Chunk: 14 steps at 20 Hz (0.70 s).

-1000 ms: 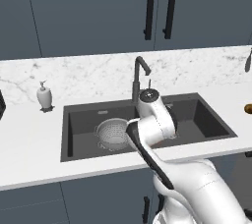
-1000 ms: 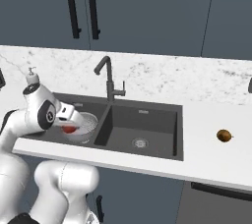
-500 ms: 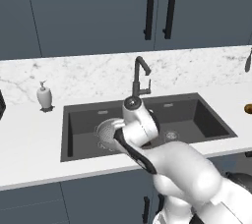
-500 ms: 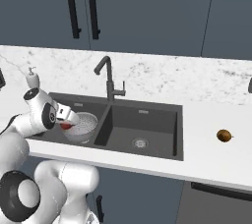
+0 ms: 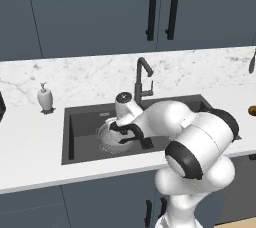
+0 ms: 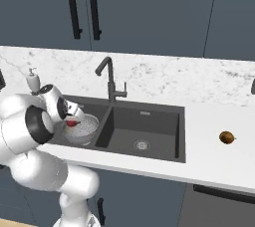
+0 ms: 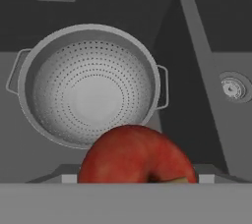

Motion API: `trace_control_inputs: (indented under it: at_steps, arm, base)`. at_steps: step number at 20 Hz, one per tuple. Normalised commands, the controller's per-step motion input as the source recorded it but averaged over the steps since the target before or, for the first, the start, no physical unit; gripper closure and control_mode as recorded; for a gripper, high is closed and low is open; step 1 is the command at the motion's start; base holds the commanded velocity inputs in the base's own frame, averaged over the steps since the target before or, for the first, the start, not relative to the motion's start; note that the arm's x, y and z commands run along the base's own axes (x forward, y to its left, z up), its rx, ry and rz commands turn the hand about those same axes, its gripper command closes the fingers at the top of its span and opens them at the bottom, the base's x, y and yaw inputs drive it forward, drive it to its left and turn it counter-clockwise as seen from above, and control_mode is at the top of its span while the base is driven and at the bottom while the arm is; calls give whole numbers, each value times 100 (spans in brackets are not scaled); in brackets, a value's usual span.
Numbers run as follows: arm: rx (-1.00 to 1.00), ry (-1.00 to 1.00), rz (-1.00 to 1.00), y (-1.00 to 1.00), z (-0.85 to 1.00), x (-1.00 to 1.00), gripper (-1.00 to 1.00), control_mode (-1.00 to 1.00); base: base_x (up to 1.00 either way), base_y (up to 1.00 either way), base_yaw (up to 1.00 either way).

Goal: Put the colander in the sink, put the pear, apple in the colander, and turn on the sink faucet and pour water over the colander.

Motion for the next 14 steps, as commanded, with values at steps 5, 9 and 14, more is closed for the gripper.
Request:
trace_control_inputs:
  at_steps: [5,9,14]
  arm:
    - [0,4,0,37,-54,42,100,-100]
    - [0,2,-3,16,-46,43,100,-100]
    - [4,3,-3,13,-32,36,100,-100]
  base:
    - [0,0,0]
    - [0,0,0]
    - [0,0,0]
